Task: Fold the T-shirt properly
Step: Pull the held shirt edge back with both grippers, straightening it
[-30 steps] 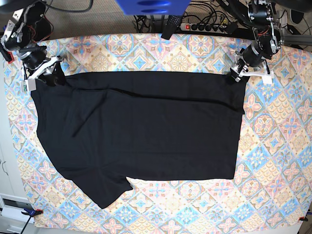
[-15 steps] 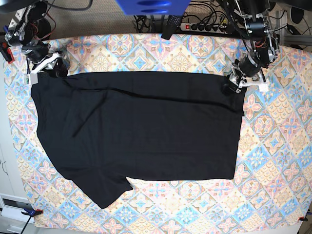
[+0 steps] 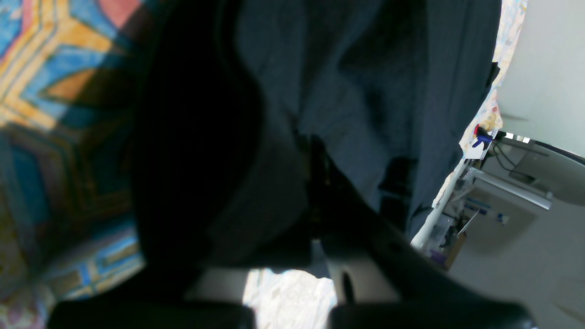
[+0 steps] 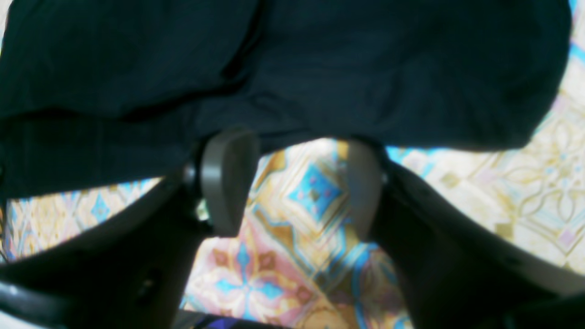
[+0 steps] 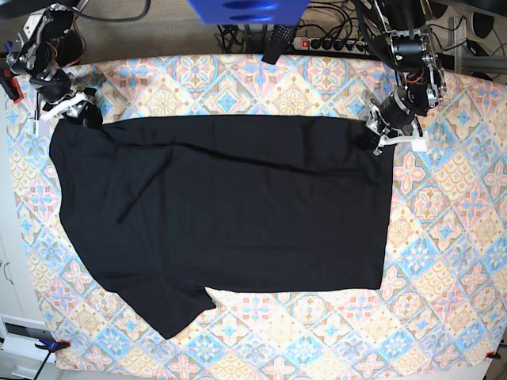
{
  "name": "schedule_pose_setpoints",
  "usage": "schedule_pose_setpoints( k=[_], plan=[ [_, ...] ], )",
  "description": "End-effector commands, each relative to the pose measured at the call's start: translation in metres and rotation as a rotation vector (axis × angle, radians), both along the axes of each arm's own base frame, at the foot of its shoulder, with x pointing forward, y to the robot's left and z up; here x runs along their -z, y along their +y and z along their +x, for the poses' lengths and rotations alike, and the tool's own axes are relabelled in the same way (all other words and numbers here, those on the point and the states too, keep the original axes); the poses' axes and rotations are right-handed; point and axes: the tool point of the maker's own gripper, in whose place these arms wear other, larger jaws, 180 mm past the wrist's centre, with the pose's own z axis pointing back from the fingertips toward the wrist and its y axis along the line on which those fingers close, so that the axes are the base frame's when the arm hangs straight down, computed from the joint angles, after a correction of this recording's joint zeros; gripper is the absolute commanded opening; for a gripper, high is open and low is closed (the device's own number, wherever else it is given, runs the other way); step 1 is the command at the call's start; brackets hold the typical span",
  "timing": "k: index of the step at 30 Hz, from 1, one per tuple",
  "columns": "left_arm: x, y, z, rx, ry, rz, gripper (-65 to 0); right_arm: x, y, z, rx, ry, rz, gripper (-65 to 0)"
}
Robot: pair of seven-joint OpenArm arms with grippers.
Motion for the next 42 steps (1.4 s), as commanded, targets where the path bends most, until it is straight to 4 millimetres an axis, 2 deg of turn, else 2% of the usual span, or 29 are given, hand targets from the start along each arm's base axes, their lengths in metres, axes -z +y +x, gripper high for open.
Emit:
schedule_pose_setpoints(
  k=[1,12,15,17,19,21,29,33,37,40,42],
  plan=[
    [-0.001,0.003,-0.002,0.010,0.005,0.006,-65.0,-0.009,-0.005,0.007,0.002,-0.040,-0.006,-29.7],
    [0.002,0.003,-0.010,0.012,0.021,0.007,-65.0,-0.007,-0.006,0.023,0.025,-0.064,0.022,-29.4],
    [0.004,0.002,-0.016,0.016,0.034,0.003,-65.0,0.008,-0.006,0.022,0.059,-0.035,0.070,-29.4],
    [0.005,0.000,-0.019,0.025,0.043,-0.008,-65.0,0.023,-0.016,0.015,0.119,0.000,0.110,-29.4],
    [0.005,-0.001,-0.020,0.030,0.047,-0.012,-65.0,0.037,-0.017,0.010,0.162,0.031,0.156,-29.4],
    [0.005,0.000,-0.020,0.027,0.046,-0.011,-65.0,0.044,-0.022,0.009,0.183,0.048,0.172,-29.4],
    [0.005,0.000,-0.020,0.027,0.046,-0.011,-65.0,0.043,-0.039,0.026,0.241,-0.005,0.178,-29.4],
    [0.005,0.000,-0.020,0.028,0.047,-0.009,-65.0,0.047,-0.043,0.043,0.209,0.025,0.136,-29.4],
    [0.006,0.005,-0.023,0.031,0.053,0.001,-65.0,0.049,-0.044,0.051,0.166,0.057,0.081,-29.4],
    [0.006,0.008,-0.025,0.032,0.057,0.008,-65.0,0.048,-0.047,0.048,0.171,0.060,0.077,-29.4],
    [0.006,0.008,-0.026,0.032,0.059,0.009,-65.0,0.048,-0.054,0.035,0.193,0.066,0.065,-29.4]
  ],
)
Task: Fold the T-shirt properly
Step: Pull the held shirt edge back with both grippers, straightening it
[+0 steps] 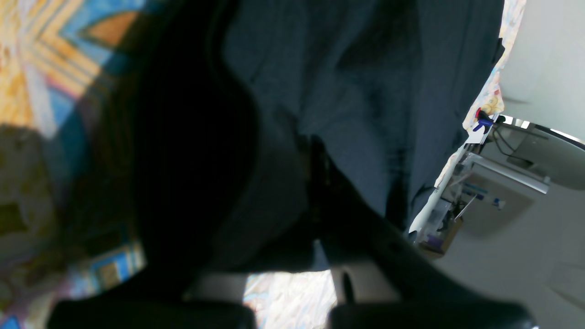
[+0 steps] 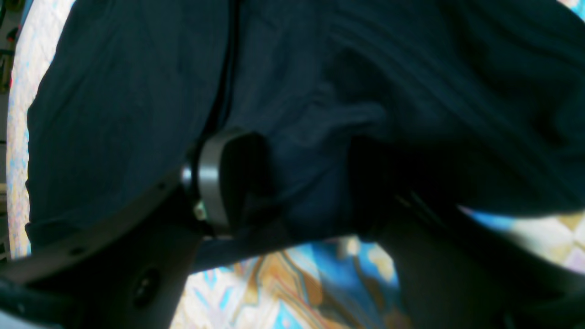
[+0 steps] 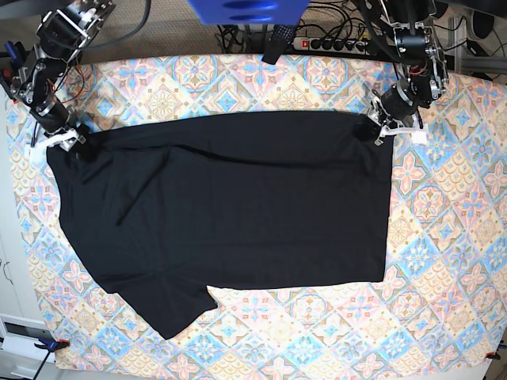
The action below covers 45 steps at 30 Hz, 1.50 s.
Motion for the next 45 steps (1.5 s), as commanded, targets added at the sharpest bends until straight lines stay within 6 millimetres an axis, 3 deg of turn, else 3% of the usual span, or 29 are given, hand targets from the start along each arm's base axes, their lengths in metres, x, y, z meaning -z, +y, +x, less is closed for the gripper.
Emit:
schedule_pose_setpoints(
  k=[1,7,17,22,33,36,40,41,45],
  plan=[
    [0.002,0.009,-0.006,0.005,0.029,0.035,-65.0,0.006,-0.018,-0.024,0.009,0.087,-0.053,-29.4],
    [0.002,0.009,-0.006,0.005,0.029,0.035,-65.0,-0.006,-0.033,-0.051,-0.007,0.104,-0.140,-29.4],
    [0.003,0.010,-0.007,0.006,0.031,0.036,-65.0,0.000,-0.031,-0.052,0.004,0.111,-0.122,-29.4],
    [0.003,0.010,-0.008,0.006,0.034,0.036,-65.0,-0.007,-0.022,-0.002,0.023,0.031,-0.061,-29.4],
    [0.006,0.010,-0.017,0.008,0.051,0.038,-65.0,0.003,-0.016,-0.004,0.031,0.052,-0.022,-30.0],
    [0.005,0.018,-0.017,0.013,0.053,0.056,-65.0,0.003,-0.016,-0.004,0.031,0.052,-0.022,-37.4],
    [0.007,0.018,-0.023,0.013,0.065,0.057,-65.0,0.002,-0.022,-0.008,0.030,0.062,-0.035,-62.1],
    [0.008,0.019,-0.025,0.014,0.068,0.059,-65.0,0.001,-0.027,-0.010,0.030,0.066,-0.044,-65.0],
    [0.011,0.019,-0.035,0.014,0.088,0.058,-65.0,0.010,-0.033,-0.043,0.033,0.128,-0.059,-64.8]
  ],
)
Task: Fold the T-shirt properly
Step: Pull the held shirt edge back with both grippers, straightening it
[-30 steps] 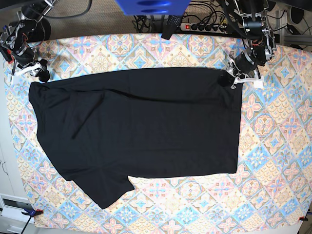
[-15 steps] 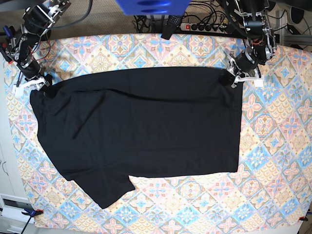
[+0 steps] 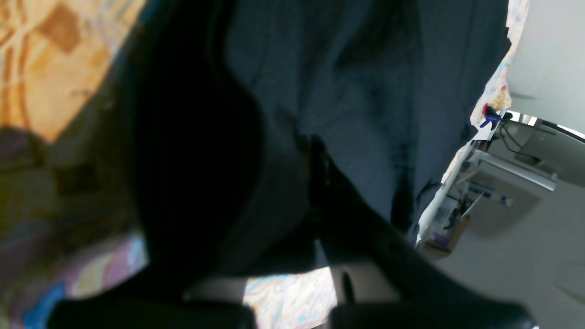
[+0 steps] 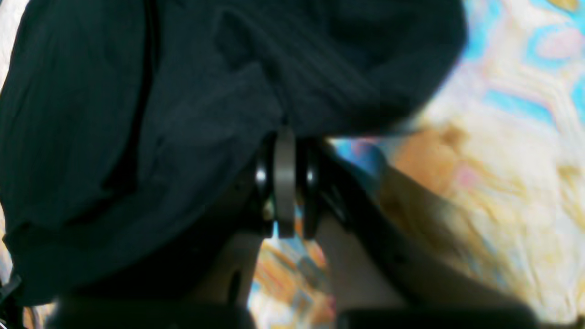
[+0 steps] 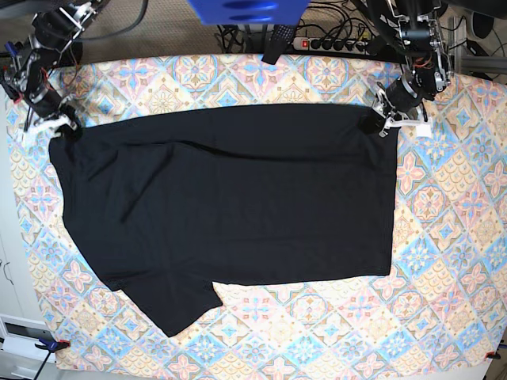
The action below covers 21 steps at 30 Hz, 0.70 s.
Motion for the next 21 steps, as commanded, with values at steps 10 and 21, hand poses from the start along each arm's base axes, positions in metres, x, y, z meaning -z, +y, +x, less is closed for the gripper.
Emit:
schedule_pose_setpoints(
  k=[10,21],
  plan=[
    [0.014,0.019,-0.057,0.033,0.138,0.075,-65.0,-0.015,-0.054,-0.099,0.023,0.171,-0.178,-64.9],
    [-0.023,0.019,-0.085,0.122,0.102,0.160,-65.0,-0.009,-0.037,-0.127,0.012,0.212,-0.171,-64.9]
  ],
)
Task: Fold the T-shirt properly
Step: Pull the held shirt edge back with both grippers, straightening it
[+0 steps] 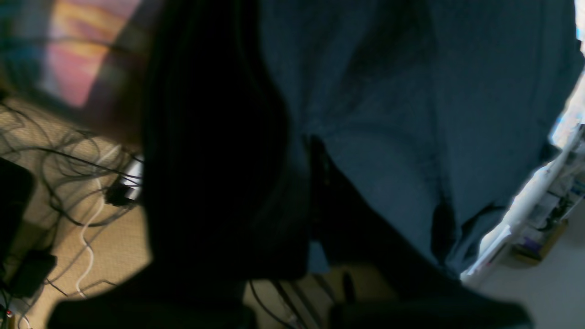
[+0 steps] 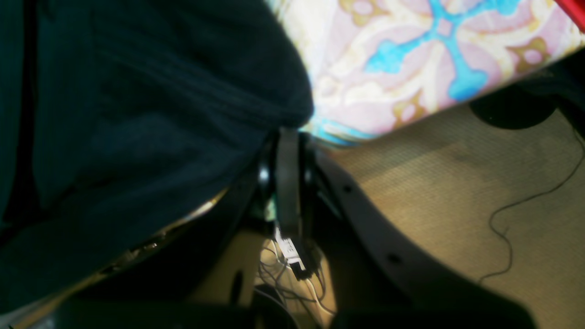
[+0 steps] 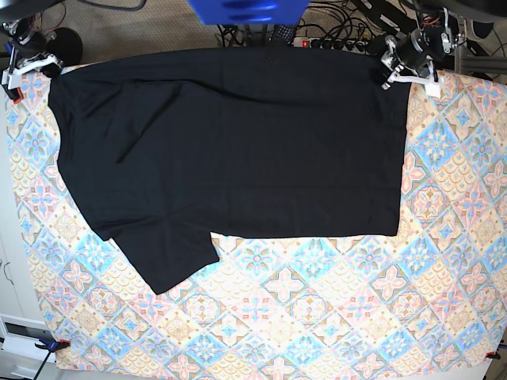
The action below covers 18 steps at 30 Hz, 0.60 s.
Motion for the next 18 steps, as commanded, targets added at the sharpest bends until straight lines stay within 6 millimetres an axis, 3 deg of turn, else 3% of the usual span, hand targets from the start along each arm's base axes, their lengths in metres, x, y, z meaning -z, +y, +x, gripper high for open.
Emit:
schedule_pose_setpoints(
  k=[1,6,10,15,18],
  plan=[
    [-0.004,0.005,0.001,-0.001,-0.011,0.010,-65.0,-0.003,-0.006,-0.002,-0.013,0.020,-0.019,-64.9],
    [-0.004,0.005,0.003,-0.001,-0.015,0.010,-64.6,-0.004,-0.006,-0.002,-0.016,0.021,-0.022,-64.1],
    [-0.005,0.005,0.005,0.002,-0.020,0.008,-61.1,-0.006,-0.009,-0.009,-0.016,0.031,-0.034,-55.9],
    [-0.007,0.005,-0.005,0.007,-0.006,0.014,-48.1,-0.028,-0.035,-0.021,0.042,0.009,-0.107,-43.7],
    [-0.023,0.018,-0.004,0.000,-0.039,0.058,-39.9,-0.039,-0.047,-0.024,0.067,-0.002,-0.138,-41.7]
  ],
)
